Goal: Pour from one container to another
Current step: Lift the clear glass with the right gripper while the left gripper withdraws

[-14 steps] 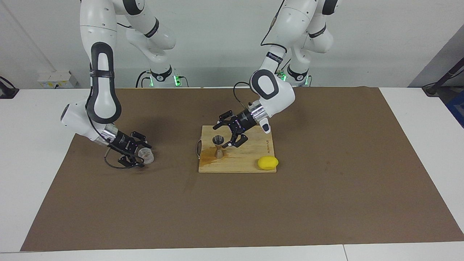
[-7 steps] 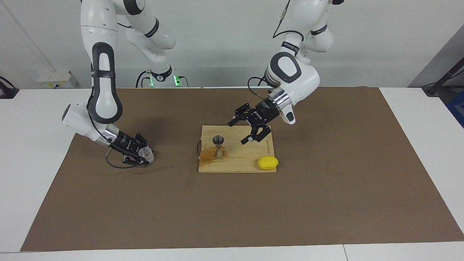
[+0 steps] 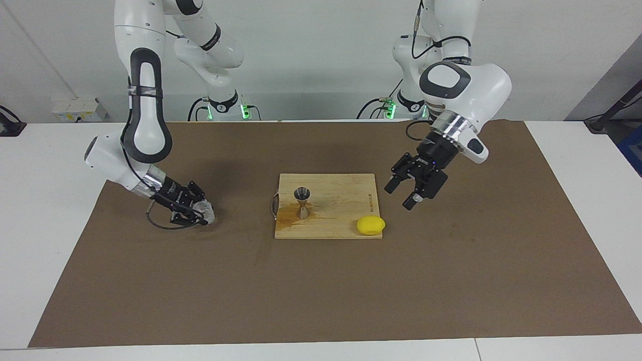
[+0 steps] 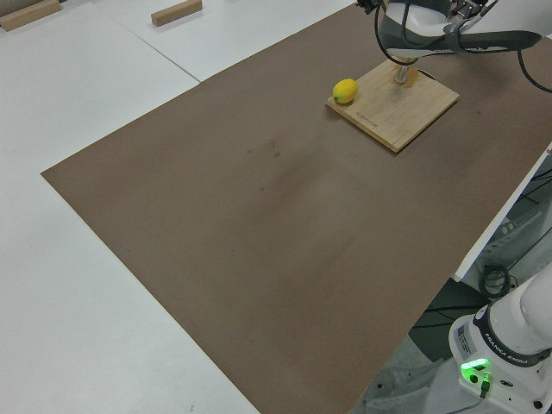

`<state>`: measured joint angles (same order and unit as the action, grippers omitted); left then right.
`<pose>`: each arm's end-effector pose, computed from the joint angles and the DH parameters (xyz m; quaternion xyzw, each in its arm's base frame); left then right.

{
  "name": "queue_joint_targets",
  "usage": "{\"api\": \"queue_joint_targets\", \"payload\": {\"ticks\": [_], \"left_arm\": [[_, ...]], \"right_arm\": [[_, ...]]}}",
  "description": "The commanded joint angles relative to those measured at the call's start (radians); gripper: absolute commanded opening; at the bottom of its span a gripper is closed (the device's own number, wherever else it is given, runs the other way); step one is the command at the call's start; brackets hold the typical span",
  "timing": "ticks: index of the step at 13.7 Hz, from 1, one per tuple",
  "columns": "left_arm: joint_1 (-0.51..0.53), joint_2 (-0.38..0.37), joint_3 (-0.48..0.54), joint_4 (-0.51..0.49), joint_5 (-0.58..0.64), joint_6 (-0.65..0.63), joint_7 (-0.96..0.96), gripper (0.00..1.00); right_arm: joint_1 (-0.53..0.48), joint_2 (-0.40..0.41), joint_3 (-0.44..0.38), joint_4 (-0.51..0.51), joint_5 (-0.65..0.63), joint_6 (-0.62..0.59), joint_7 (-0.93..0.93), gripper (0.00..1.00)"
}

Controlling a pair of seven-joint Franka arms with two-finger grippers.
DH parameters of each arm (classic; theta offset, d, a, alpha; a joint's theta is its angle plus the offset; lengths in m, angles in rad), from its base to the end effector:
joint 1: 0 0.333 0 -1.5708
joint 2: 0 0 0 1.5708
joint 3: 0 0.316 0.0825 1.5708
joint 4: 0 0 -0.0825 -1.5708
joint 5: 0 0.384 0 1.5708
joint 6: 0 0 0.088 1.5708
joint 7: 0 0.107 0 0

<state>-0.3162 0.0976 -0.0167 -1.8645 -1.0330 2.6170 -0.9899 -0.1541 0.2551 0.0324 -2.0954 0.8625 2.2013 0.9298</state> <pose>0.6020 -0.1872 0.5278 0.6740 0.5736 -0.0082 0.4655 0.5692 -0.0435 0.2966 -0.6463 0.6884 0.1897 0.2692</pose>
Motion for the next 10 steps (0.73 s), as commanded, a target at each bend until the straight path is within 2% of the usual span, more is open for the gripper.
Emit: {"api": "queue_joint_targets", "payload": {"ticks": [1, 4, 7, 10], "left_arm": [[0.054, -0.027, -0.008, 0.015, 0.195, -0.005, -0.004, 1.0], [0.126, -0.073, -0.008, 0.016, 0.47, -0.066, 0.004, 1.0], [0.143, -0.11, -0.009, 0.041, 0.79, -0.282, 0.017, 1.0], [0.146, -0.134, -0.005, 0.039, 0.858, -0.464, 0.101, 1.0]], "right_arm": [[0.071, -0.046, -0.002, -0.017, -0.01, 0.014, 0.017, 0.0], [0.155, -0.063, -0.002, 0.001, -0.048, 0.023, 0.136, 0.0], [0.232, -0.072, -0.003, 0.029, -0.094, 0.023, 0.228, 0.0], [0.29, -0.071, -0.002, 0.07, -0.195, 0.023, 0.277, 0.0]]}}
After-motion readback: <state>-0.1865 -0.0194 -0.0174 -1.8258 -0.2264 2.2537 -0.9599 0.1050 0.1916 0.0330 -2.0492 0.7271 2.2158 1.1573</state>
